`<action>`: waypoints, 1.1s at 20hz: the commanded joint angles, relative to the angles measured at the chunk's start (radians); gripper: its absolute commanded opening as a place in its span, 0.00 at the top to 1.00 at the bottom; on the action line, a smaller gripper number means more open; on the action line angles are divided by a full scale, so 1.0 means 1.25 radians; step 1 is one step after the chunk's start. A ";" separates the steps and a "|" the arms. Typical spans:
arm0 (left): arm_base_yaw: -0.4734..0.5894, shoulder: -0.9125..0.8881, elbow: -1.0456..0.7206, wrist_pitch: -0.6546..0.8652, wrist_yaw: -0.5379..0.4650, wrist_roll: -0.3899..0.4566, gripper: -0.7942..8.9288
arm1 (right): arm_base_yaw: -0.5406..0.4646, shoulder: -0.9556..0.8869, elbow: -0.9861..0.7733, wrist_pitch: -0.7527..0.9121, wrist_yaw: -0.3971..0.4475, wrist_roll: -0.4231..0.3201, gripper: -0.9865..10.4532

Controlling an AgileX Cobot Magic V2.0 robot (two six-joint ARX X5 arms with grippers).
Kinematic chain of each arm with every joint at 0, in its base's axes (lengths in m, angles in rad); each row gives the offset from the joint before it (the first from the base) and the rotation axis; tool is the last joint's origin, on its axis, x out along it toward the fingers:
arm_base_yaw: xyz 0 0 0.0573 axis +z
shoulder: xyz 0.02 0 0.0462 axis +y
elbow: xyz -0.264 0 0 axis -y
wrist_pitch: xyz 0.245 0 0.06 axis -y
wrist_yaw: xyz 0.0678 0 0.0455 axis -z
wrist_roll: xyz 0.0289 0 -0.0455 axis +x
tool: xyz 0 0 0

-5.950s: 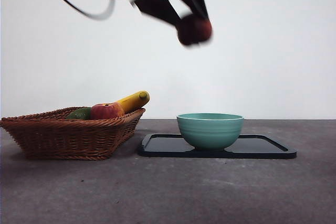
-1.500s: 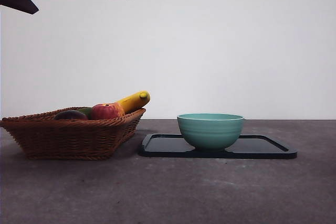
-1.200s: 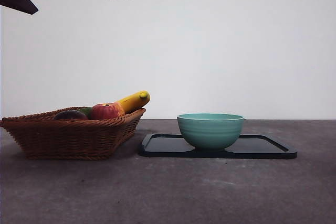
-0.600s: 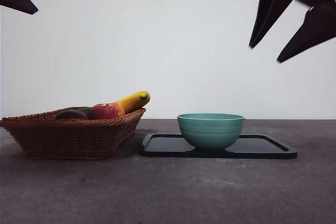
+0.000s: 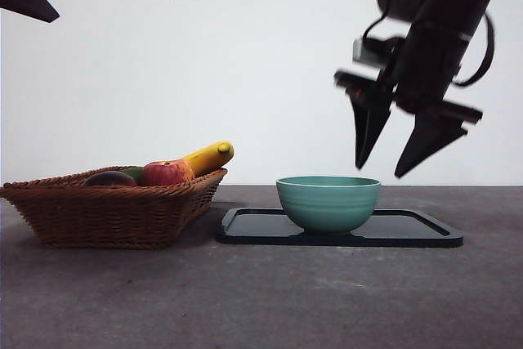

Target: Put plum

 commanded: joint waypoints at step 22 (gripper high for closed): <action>-0.003 0.004 0.018 0.003 0.005 0.009 0.50 | 0.005 -0.002 0.030 0.056 0.026 -0.015 0.91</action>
